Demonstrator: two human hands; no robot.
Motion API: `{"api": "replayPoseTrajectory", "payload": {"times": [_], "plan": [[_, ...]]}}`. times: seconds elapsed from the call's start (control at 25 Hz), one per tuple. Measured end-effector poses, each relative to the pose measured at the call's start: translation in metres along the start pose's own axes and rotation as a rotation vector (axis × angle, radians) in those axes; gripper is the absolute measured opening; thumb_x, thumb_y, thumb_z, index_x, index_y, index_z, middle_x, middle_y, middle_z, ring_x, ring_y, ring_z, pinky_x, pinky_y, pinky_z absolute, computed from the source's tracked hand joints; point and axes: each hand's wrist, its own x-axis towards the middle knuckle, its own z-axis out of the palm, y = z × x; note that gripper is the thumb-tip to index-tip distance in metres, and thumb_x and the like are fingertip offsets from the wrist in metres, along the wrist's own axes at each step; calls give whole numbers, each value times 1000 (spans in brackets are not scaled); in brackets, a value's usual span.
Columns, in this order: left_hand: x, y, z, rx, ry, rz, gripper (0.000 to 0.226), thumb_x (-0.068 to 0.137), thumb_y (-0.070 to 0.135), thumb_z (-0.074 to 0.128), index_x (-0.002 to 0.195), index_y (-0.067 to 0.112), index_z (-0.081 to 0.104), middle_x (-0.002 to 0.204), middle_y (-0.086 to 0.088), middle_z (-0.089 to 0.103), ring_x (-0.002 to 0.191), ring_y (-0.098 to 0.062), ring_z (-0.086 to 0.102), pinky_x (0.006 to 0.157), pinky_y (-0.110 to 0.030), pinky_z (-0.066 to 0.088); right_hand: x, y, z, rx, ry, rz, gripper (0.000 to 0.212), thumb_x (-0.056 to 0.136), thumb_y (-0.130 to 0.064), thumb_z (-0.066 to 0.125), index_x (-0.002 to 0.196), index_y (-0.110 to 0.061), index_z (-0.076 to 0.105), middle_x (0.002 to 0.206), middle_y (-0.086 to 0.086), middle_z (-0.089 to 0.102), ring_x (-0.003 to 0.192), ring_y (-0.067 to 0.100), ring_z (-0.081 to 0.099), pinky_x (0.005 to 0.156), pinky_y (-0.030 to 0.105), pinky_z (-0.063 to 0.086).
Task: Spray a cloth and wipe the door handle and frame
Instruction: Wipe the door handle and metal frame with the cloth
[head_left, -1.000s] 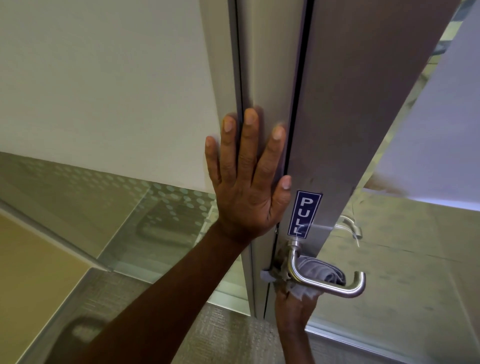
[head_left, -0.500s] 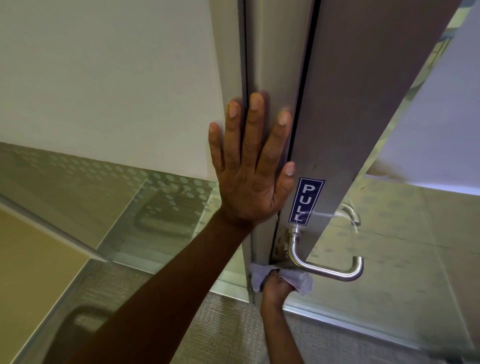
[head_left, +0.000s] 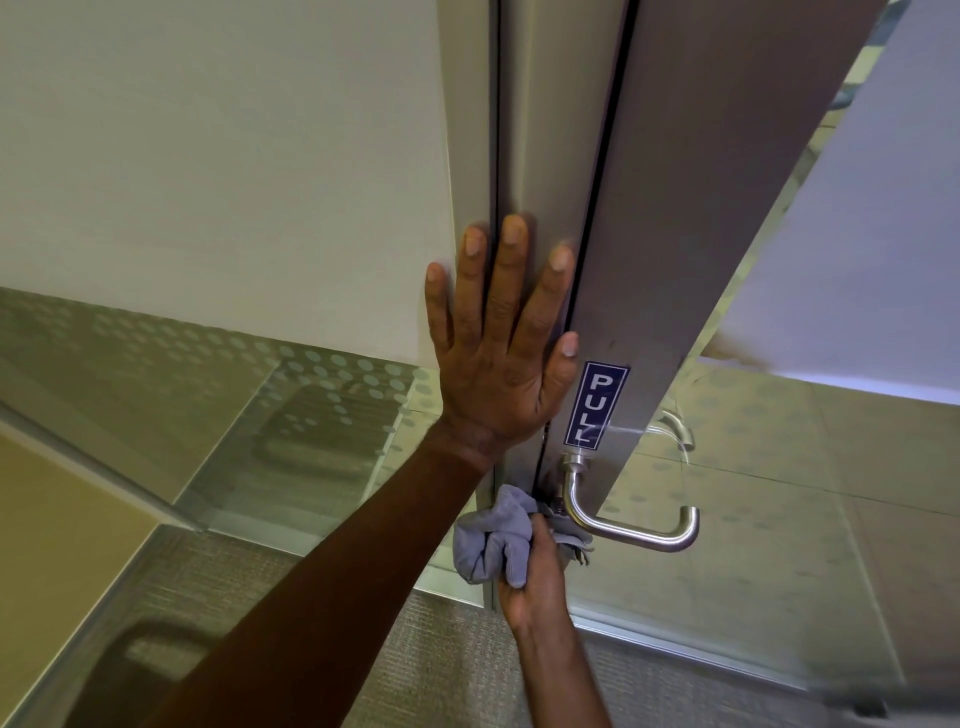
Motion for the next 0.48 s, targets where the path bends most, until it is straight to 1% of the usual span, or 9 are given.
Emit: {"api": "replayPoseTrajectory", "payload": {"times": [0.08, 0.16, 0.24, 0.28, 0.32, 0.36, 0.4, 0.44, 0.48], "plan": [[0, -1, 0, 3, -4, 0, 71, 103, 45, 29, 165, 30, -3, 173, 6, -16, 161, -19, -9, 129, -52, 2, 3, 0, 0, -31, -48, -63, 91, 34, -54, 99, 102, -10, 59, 90, 14, 57, 88, 20, 58, 81, 30, 49], [0, -1, 0, 11, -5, 4, 72, 102, 44, 31, 165, 30, -3, 173, 6, -16, 161, -20, -9, 129, -51, 2, -1, -4, 2, -61, -69, -69, 100, 27, -55, 101, 105, -9, 58, 95, 17, 56, 95, 21, 56, 89, 32, 47], [0, 0, -1, 10, -4, 5, 73, 102, 45, 31, 165, 30, -2, 173, 6, -15, 161, -20, -8, 129, -52, 3, -4, -5, -6, -40, -98, -50, 97, 36, -53, 101, 111, -7, 60, 104, 16, 60, 104, 23, 57, 101, 38, 44], [0, 0, 0, 9, -1, 4, 72, 102, 45, 31, 165, 29, -2, 173, 6, -14, 161, -20, -7, 129, -52, 3, -5, -4, -10, -48, -146, -50, 93, 45, -51, 100, 118, -8, 62, 112, 14, 64, 112, 24, 59, 109, 42, 43], [-1, 0, 0, 10, 2, 4, 72, 103, 45, 31, 165, 29, -1, 174, 5, -13, 162, -20, -7, 129, -52, 4, -7, -5, -11, -49, -169, -66, 87, 54, -48, 98, 124, -9, 63, 118, 12, 66, 117, 24, 60, 113, 44, 42], [-1, 0, 1, 10, 4, 4, 71, 103, 45, 30, 165, 29, -1, 174, 5, -13, 162, -20, -7, 130, -52, 4, -9, -8, -10, -58, -164, -69, 78, 57, -45, 97, 119, -8, 67, 112, 11, 70, 112, 22, 64, 108, 41, 46], [-1, -1, 1, 10, 7, 5, 71, 103, 45, 30, 165, 29, 0, 174, 5, -12, 162, -21, -6, 130, -52, 3, -11, -11, -6, -11, -145, -30, 62, 61, -42, 96, 105, -7, 70, 94, 9, 71, 96, 19, 67, 96, 34, 52], [-1, -1, 1, 11, 10, 7, 70, 103, 45, 30, 165, 29, 0, 174, 5, -12, 162, -21, -6, 130, -51, 3, -10, -12, -2, -32, -95, -24, 44, 72, -42, 88, 92, -8, 69, 77, 6, 68, 79, 14, 67, 80, 28, 55], [-1, -1, 1, 11, 11, 8, 70, 103, 45, 30, 165, 29, 0, 174, 5, -12, 162, -20, -6, 130, -51, 3, -14, -14, 5, 58, -95, -16, 32, 87, -41, 74, 85, -9, 68, 67, 4, 66, 68, 11, 66, 68, 23, 57]]}}
